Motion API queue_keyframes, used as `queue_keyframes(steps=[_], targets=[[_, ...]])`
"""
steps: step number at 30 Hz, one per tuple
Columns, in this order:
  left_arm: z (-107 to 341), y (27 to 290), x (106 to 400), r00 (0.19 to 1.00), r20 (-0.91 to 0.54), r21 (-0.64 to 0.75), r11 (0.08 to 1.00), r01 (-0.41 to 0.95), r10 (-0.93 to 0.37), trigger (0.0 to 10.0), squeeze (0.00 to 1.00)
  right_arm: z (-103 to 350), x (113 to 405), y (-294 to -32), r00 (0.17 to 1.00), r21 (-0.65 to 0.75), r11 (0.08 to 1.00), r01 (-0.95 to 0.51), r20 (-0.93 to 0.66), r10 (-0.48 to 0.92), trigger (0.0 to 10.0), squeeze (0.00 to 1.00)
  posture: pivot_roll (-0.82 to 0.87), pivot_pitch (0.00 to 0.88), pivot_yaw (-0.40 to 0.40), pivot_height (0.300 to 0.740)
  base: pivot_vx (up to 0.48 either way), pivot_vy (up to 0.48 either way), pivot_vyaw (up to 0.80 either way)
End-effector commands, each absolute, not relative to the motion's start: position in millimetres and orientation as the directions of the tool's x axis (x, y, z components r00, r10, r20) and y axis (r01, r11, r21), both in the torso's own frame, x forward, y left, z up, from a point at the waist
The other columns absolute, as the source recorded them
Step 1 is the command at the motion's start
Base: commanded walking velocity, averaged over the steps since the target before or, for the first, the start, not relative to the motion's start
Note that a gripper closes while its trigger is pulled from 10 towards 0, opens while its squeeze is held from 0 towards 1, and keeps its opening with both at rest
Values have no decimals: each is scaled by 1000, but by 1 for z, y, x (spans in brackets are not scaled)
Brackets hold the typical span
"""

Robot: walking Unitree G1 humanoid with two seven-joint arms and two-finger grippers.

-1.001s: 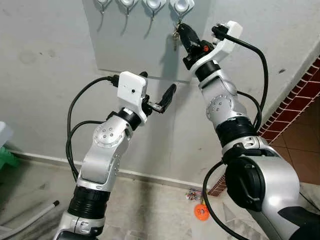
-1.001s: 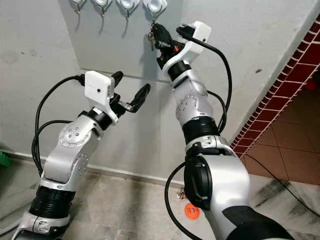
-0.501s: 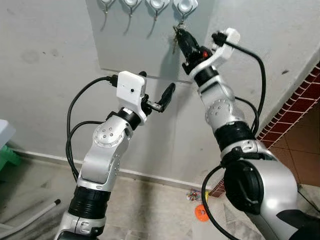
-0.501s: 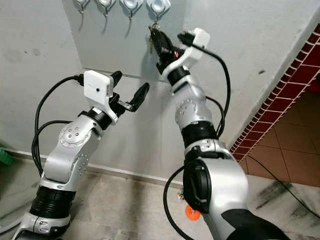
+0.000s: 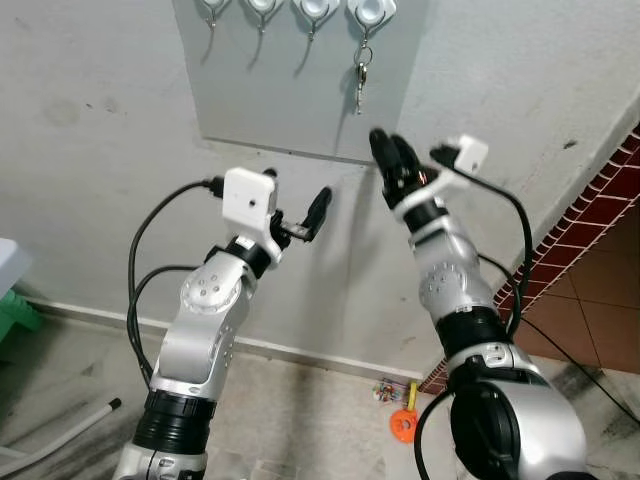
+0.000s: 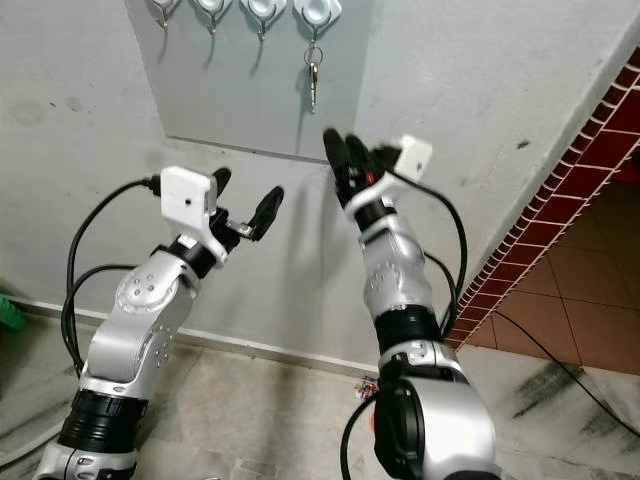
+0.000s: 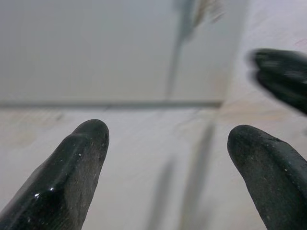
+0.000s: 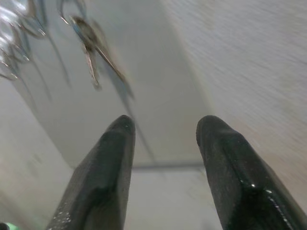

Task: Hang keys on a hook

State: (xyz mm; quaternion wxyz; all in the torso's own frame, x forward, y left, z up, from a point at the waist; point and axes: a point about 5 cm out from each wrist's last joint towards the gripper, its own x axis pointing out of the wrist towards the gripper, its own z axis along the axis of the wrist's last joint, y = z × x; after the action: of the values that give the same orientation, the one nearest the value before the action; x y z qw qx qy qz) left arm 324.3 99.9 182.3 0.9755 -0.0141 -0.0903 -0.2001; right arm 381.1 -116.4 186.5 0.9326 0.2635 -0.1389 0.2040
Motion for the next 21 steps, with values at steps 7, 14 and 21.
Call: queue_keyframes(steps=[7, 14, 21], targets=[[131, 132, 323, 969, 32, -44, 968, 246, -245, 10000, 0, 130, 348, -152, 957, 401, 874, -273, 208, 204, 10000, 1000, 22, 70, -21, 740, 0, 0, 0], [105, 146, 319, 979, -42, -101, 976, 192, -197, 10000, 0, 96, 318, -174, 991, 341, 932, -125, 90, 100, 10000, 1000, 11, 74, -11, 740, 0, 0, 0], [73, 169, 310, 985, -115, -69, 990, 120, -127, 10000, 0, 72, 294, -183, 1000, 162, 987, -8, -14, 10, 10000, 0, -3, 74, -1, 740, 0, 0, 0]])
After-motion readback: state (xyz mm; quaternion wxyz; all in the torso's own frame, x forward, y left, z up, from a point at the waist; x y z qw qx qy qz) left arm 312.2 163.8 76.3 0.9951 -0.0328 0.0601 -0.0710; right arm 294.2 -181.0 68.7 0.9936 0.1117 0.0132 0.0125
